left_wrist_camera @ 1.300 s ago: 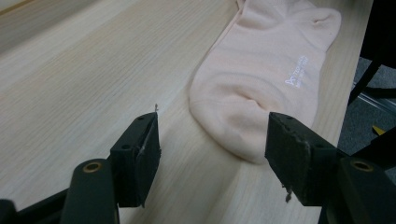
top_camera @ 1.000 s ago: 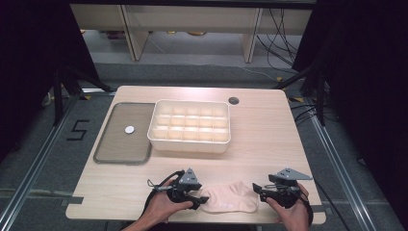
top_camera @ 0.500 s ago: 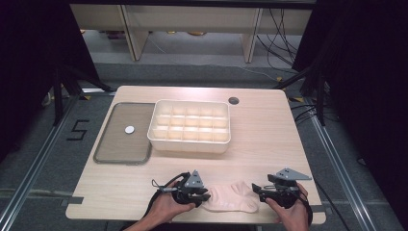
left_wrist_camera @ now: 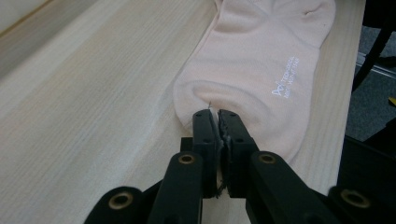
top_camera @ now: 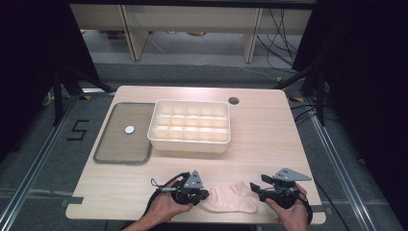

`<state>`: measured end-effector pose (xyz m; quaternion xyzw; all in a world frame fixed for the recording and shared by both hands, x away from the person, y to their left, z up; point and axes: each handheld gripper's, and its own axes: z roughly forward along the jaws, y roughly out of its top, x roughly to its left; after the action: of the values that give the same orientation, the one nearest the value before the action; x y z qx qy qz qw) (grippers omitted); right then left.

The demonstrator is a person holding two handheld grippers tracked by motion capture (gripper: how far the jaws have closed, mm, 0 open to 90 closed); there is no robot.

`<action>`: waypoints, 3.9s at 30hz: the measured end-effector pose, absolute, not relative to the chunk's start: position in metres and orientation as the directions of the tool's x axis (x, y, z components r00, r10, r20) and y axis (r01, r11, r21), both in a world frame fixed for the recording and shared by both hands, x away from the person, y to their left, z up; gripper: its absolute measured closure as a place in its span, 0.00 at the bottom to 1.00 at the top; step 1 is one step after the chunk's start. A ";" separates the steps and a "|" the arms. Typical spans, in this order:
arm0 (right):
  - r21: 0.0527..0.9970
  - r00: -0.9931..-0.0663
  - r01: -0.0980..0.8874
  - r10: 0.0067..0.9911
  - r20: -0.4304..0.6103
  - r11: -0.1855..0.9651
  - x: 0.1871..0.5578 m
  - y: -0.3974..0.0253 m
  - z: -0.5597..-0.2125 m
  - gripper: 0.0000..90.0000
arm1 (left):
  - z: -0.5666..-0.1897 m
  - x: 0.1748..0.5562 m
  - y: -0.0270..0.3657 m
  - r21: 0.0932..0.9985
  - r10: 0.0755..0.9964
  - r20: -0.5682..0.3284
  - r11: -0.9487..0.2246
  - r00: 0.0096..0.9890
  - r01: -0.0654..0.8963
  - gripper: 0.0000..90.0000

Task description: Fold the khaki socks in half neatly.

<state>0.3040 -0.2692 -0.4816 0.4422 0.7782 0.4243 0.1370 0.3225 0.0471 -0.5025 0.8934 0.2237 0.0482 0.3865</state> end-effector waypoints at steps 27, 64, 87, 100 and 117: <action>0.737 -0.733 0.525 0.667 0.137 0.426 0.299 -0.230 -0.481 0.99 | -0.494 0.323 0.071 0.708 0.424 -0.098 -0.606 0.900 0.363 0.96; 0.650 -0.839 0.480 0.526 0.141 0.590 0.329 -0.144 -0.505 1.00 | -0.479 0.322 0.149 0.730 0.524 -0.162 -0.506 0.836 0.459 0.96; 0.653 -0.852 0.457 0.508 0.126 0.604 0.345 -0.117 -0.506 1.00 | -0.462 0.326 0.151 0.764 0.533 -0.201 -0.440 0.821 0.473 0.96; 0.666 -0.842 0.458 0.529 0.112 0.588 0.345 -0.139 -0.493 1.00 | -0.455 0.328 0.144 0.767 0.517 -0.191 -0.451 0.834 0.455 0.96; 0.644 -0.825 0.503 0.541 0.160 0.576 0.349 -0.144 -0.500 1.00 | -0.450 0.338 0.095 0.768 0.470 -0.206 -0.466 0.858 0.440 0.96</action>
<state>0.3488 -0.1438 -0.5002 0.2942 0.8874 0.3539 0.0270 0.3377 0.0949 -0.4497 0.8560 0.2656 0.0170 0.4432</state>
